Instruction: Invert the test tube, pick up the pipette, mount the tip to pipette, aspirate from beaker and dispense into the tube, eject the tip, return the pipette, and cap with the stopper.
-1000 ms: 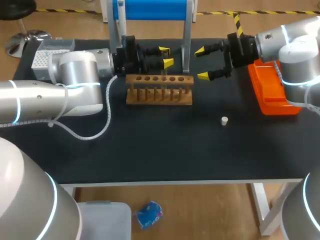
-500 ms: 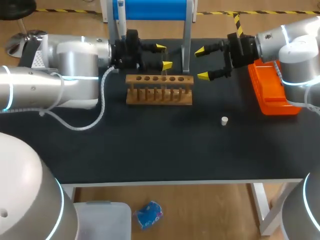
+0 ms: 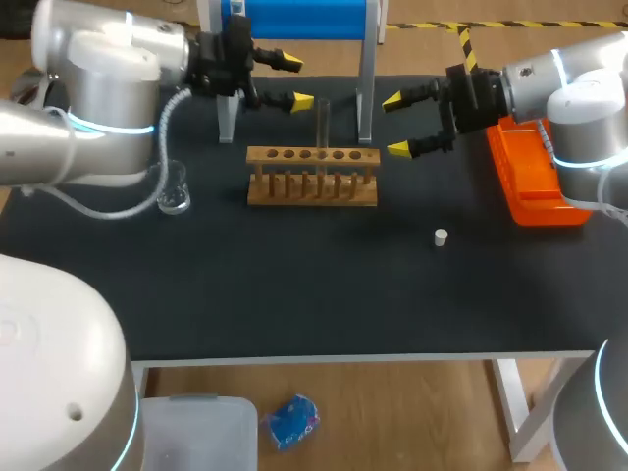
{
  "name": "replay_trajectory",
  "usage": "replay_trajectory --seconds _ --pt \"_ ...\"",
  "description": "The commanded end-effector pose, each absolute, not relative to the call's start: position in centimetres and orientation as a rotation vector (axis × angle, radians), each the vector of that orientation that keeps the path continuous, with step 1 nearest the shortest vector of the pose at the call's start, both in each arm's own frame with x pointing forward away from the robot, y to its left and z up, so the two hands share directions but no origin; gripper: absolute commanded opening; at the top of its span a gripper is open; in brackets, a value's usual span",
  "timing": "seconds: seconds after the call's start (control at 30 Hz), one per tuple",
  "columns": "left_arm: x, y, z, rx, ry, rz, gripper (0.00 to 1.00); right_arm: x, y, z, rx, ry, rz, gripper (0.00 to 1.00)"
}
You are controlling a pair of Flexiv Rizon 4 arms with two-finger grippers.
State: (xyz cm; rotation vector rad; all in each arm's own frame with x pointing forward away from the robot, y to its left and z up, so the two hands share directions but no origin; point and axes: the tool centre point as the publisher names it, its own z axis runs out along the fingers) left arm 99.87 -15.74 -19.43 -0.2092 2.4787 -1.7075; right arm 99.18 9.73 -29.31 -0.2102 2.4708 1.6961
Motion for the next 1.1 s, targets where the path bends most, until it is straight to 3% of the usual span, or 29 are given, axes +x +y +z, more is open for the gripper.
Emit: replay_trajectory --seconds 0.03,0.27,0.97,1.1 --pt "95.9 -9.3 -15.3 -0.274 2.568 -1.517 1.00 99.2 9.7 -29.3 -0.211 2.472 1.694 1.00" --pt "92.4 -4.5 -12.7 -0.349 2.539 -1.421 1.00 99.2 9.7 -29.3 -0.211 2.472 1.694 1.00" --pt "92.4 -4.5 -12.7 -0.349 2.539 -1.421 1.00 99.2 9.7 -29.3 -0.211 2.472 1.694 1.00" --pt "96.0 1.6 -14.3 -0.548 2.465 -1.333 1.00 99.2 9.7 -29.3 -0.211 2.472 1.694 1.00"
